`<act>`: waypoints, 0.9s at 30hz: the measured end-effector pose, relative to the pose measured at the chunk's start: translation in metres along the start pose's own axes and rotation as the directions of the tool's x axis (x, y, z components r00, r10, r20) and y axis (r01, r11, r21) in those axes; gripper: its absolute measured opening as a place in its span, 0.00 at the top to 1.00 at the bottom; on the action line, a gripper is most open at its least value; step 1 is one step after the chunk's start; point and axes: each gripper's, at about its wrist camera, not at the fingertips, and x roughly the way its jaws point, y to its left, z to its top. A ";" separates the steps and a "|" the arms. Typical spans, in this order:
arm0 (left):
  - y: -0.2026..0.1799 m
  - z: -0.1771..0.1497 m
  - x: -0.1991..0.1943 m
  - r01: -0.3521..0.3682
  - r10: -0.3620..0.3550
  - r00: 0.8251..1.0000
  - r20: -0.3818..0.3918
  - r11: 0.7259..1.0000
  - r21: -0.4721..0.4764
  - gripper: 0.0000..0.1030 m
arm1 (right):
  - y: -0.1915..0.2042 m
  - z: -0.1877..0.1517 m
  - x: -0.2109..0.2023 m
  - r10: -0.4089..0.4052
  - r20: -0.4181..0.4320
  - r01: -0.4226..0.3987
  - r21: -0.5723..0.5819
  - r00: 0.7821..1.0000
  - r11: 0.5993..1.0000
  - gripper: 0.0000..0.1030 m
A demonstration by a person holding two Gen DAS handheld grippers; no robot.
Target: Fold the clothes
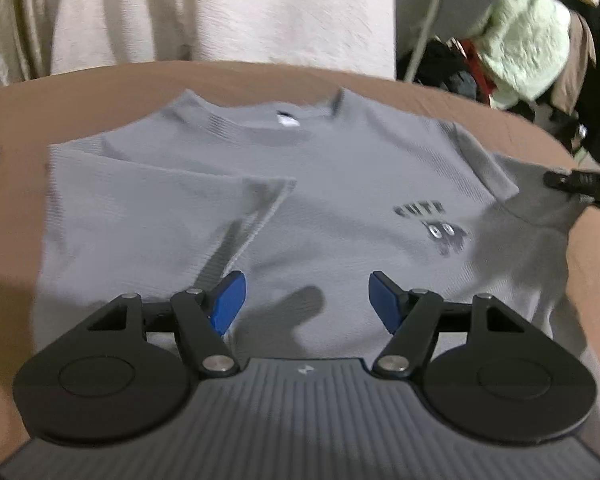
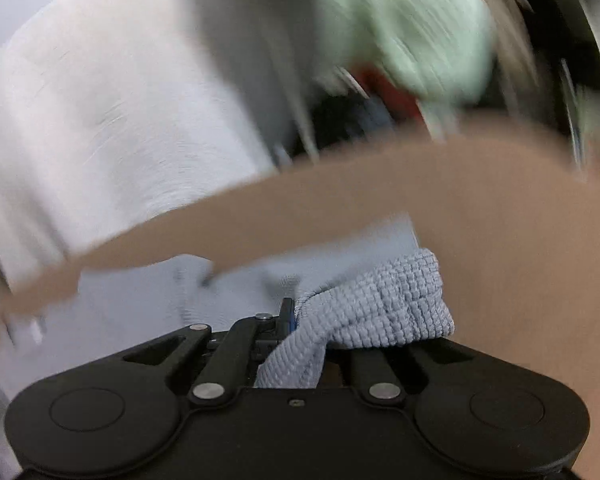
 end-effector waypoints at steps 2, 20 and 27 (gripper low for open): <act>0.015 0.006 -0.007 -0.011 0.012 1.000 0.011 0.999 -0.040 0.34 | 0.045 0.004 -0.022 -0.010 0.087 0.031 -0.246 0.996 0.969 0.94; -0.035 0.025 0.008 0.181 -0.186 0.978 0.094 0.982 0.063 0.28 | 0.094 -0.104 -0.122 0.265 -0.072 -0.197 -0.852 0.962 0.484 0.43; -0.109 0.000 0.055 0.257 -0.242 0.966 -0.086 0.922 0.288 0.10 | 0.061 -0.093 -0.112 0.194 -0.116 -0.204 -0.816 0.974 0.541 0.41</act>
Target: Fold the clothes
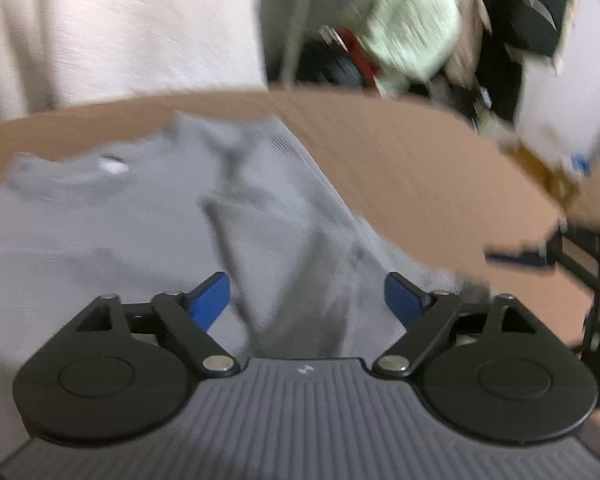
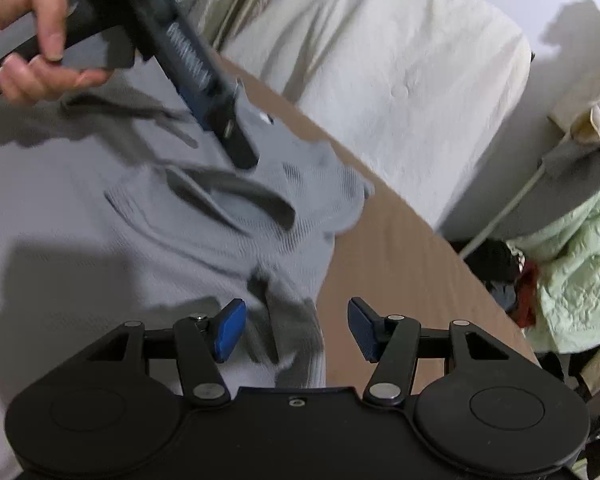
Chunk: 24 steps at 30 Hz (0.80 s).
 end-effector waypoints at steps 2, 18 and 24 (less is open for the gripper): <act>-0.006 -0.006 0.023 -0.117 0.119 0.991 -0.058 0.992 0.048 0.33 | -0.001 0.003 0.008 0.011 -0.014 -0.010 0.028 1.000 1.000 0.41; 0.078 -0.053 -0.071 -0.035 0.123 0.984 0.127 0.841 -0.540 0.41 | -0.049 -0.009 0.025 -0.027 -0.086 0.063 0.441 0.996 0.895 0.58; 0.083 0.033 -0.041 -0.018 0.065 0.989 0.133 0.943 -0.331 0.36 | -0.032 -0.003 0.021 -0.016 -0.010 0.019 0.346 1.000 0.938 0.54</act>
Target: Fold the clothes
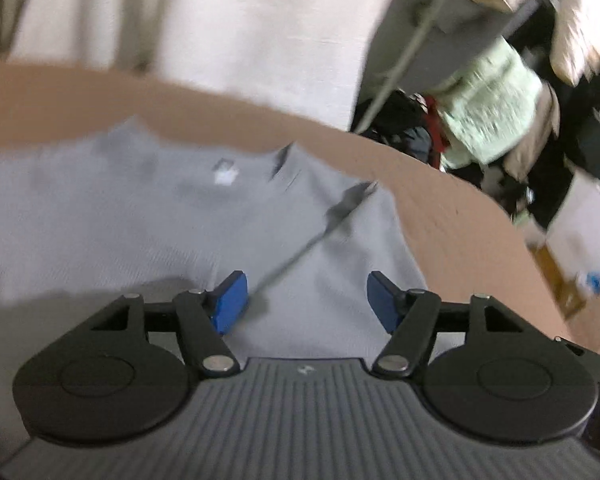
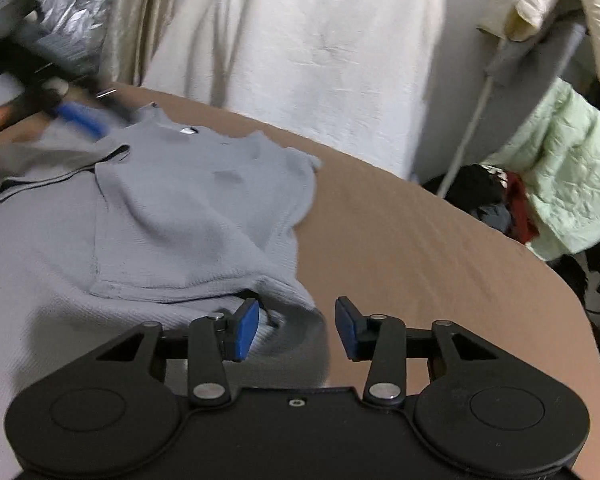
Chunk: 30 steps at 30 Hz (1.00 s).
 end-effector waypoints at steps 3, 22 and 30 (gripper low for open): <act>-0.019 0.033 0.036 0.034 -0.031 0.999 -0.032 0.994 0.107 0.36 | 0.007 0.008 0.016 0.038 -0.002 -0.038 -0.029 0.999 0.999 0.76; -0.130 0.076 0.196 0.081 -0.032 0.989 -0.142 0.930 0.359 0.96 | -0.044 -0.010 0.026 -0.005 -0.031 0.009 0.112 0.999 0.994 0.94; -0.072 0.064 0.119 0.189 -0.185 0.982 -0.045 0.918 0.349 0.53 | -0.077 -0.023 0.009 0.294 -0.046 -0.266 0.312 0.955 0.912 0.43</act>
